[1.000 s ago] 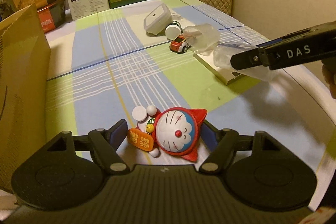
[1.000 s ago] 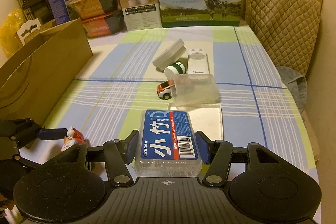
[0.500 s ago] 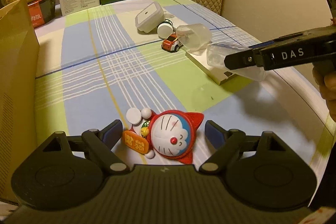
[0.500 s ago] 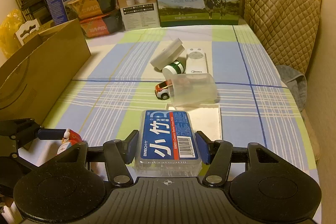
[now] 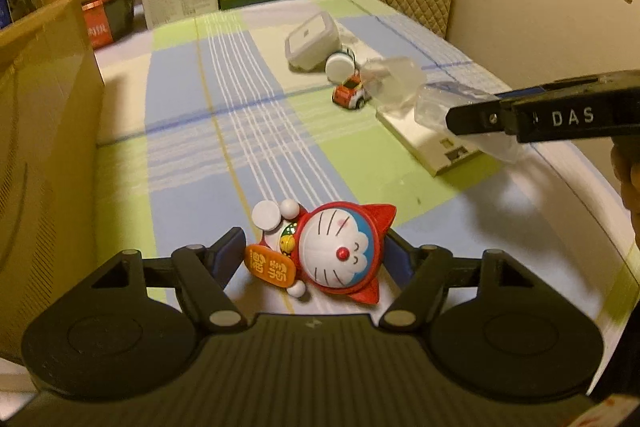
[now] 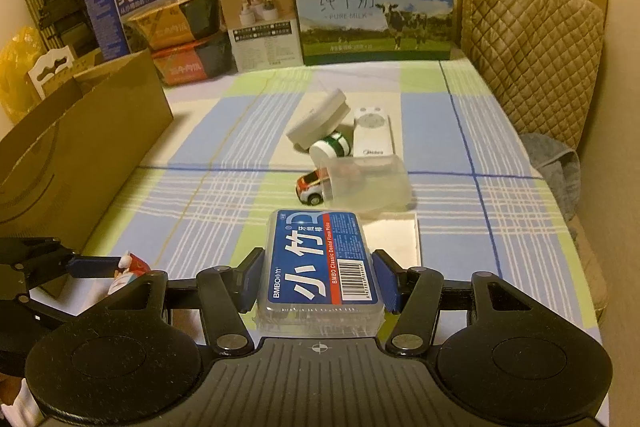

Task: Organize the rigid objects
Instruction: 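Lift the Doraemon figure with the left tool while the right tool lifts the plastic box, then lower the Doraemon figure into the box and open the left tool while the right tool lowers the plastic box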

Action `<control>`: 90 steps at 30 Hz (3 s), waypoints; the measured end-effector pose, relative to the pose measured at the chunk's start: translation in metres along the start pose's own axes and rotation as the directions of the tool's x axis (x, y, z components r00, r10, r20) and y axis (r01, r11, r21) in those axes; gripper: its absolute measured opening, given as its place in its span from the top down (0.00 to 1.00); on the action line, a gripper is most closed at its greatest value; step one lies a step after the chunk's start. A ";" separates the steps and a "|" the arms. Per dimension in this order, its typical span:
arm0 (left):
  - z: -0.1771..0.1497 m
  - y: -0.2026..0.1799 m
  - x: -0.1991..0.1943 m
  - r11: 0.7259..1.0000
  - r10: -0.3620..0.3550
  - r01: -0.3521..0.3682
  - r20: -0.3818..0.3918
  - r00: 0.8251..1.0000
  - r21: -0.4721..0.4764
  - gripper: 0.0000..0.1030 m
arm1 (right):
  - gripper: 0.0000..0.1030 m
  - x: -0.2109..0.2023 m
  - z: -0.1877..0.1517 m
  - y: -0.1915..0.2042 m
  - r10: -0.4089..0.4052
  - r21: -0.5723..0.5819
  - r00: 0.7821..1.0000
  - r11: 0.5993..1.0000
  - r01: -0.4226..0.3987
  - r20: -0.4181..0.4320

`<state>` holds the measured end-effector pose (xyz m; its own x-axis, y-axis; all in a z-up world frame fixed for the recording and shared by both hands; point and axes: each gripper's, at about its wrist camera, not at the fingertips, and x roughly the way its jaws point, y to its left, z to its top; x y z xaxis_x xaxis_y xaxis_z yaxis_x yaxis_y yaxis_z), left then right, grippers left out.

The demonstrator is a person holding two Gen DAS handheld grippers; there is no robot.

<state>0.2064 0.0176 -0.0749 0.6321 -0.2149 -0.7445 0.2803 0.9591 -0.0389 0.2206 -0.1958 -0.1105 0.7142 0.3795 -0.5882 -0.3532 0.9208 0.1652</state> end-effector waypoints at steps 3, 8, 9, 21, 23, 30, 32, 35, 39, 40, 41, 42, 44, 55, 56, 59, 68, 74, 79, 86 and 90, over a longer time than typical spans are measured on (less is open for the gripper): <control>0.007 -0.003 -0.009 1.000 0.013 -0.013 0.025 1.000 -0.008 0.33 | 0.47 -0.007 0.000 0.000 -0.016 0.018 1.000 1.000 0.016 0.023; 0.018 -0.013 -0.032 0.999 0.024 -0.023 0.065 0.998 -0.025 0.33 | 0.47 -0.025 -0.006 0.004 -0.042 0.042 0.998 0.998 0.039 0.053; 0.020 -0.015 -0.039 0.999 0.027 -0.025 0.074 0.997 -0.026 0.33 | 0.47 -0.029 -0.007 0.005 -0.046 0.047 0.997 0.998 0.043 0.060; 0.012 -0.015 -0.104 0.995 0.083 -0.077 0.090 0.992 -0.063 0.33 | 0.47 -0.086 -0.020 0.045 -0.031 0.026 0.993 0.999 0.028 0.111; 0.009 -0.013 -0.115 0.994 0.088 -0.081 0.097 0.991 -0.068 0.33 | 0.47 -0.091 -0.020 0.052 -0.023 0.021 0.993 1.000 0.020 0.116; 0.007 -0.008 -0.143 0.992 0.107 -0.097 0.128 0.986 -0.077 0.33 | 0.47 -0.108 -0.020 0.074 0.002 -0.004 0.991 1.000 -0.001 0.131; 0.008 -0.005 -0.153 0.993 0.106 -0.096 0.139 0.985 -0.075 0.33 | 0.47 -0.112 -0.017 0.081 0.014 -0.014 0.991 1.000 -0.012 0.132; 0.010 0.006 -0.169 0.992 0.106 -0.093 0.160 0.981 -0.085 0.33 | 0.47 -0.116 -0.011 0.090 0.036 -0.028 0.990 0.999 -0.033 0.137; 0.016 0.028 -0.192 0.988 0.139 -0.126 0.177 0.974 -0.088 0.33 | 0.47 -0.116 0.002 0.108 0.092 -0.045 0.987 0.995 -0.087 0.133; 0.017 0.035 -0.198 0.987 0.148 -0.134 0.181 0.972 -0.087 0.33 | 0.47 -0.115 0.006 0.114 0.106 -0.053 0.986 0.994 -0.099 0.131; 0.019 0.043 -0.203 0.986 0.157 -0.143 0.182 0.971 -0.089 0.33 | 0.47 -0.113 0.011 0.121 0.120 -0.062 0.984 0.992 -0.112 0.131; 0.020 0.053 -0.208 0.983 0.174 -0.160 0.182 0.968 -0.087 0.33 | 0.47 -0.111 0.016 0.129 0.135 -0.071 0.982 0.989 -0.127 0.129; 0.021 0.072 -0.218 0.976 0.213 -0.200 0.181 0.960 -0.085 0.33 | 0.47 -0.107 0.025 0.144 0.163 -0.091 0.978 0.984 -0.152 0.127; 0.013 0.175 -0.222 0.945 0.323 -0.314 0.100 0.941 -0.096 0.33 | 0.48 -0.055 0.066 0.233 0.300 -0.158 0.951 0.945 -0.286 0.074; 0.012 0.183 -0.219 0.944 0.322 -0.313 0.093 0.942 -0.102 0.33 | 0.47 -0.048 0.070 0.241 0.306 -0.164 0.950 0.942 -0.292 0.069; 0.007 0.198 -0.210 0.945 0.317 -0.308 0.082 0.945 -0.110 0.33 | 0.47 -0.028 0.075 0.260 0.317 -0.181 0.947 0.935 -0.304 0.049; 0.003 0.226 -0.178 0.950 0.301 -0.296 0.047 0.952 -0.099 0.33 | 0.47 0.023 0.079 0.284 0.312 -0.202 0.950 0.931 -0.305 0.001; -0.004 0.235 -0.160 0.957 0.281 -0.277 0.031 0.959 -0.084 0.33 | 0.47 0.040 0.077 0.292 0.314 -0.244 0.950 0.921 -0.305 -0.002; -0.009 0.237 -0.148 0.963 0.266 -0.265 0.006 0.964 -0.050 0.33 | 0.47 0.053 0.076 0.299 0.320 -0.283 0.947 0.907 -0.310 -0.013; -0.012 0.238 -0.133 0.968 0.248 -0.248 -0.028 0.968 -0.032 0.32 | 0.47 0.063 0.077 0.298 0.332 -0.276 0.943 0.905 -0.324 -0.020; -0.010 0.243 -0.132 0.969 0.239 -0.241 -0.028 0.971 -0.060 0.30 | 0.47 0.066 0.078 0.295 0.339 -0.252 0.941 0.908 -0.334 -0.027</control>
<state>0.1838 0.2806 0.0072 0.6600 0.0261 -0.7508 0.0761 0.9919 0.1014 0.2106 0.1080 -0.0395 0.5360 0.6663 -0.5183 -0.7118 0.6869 0.1469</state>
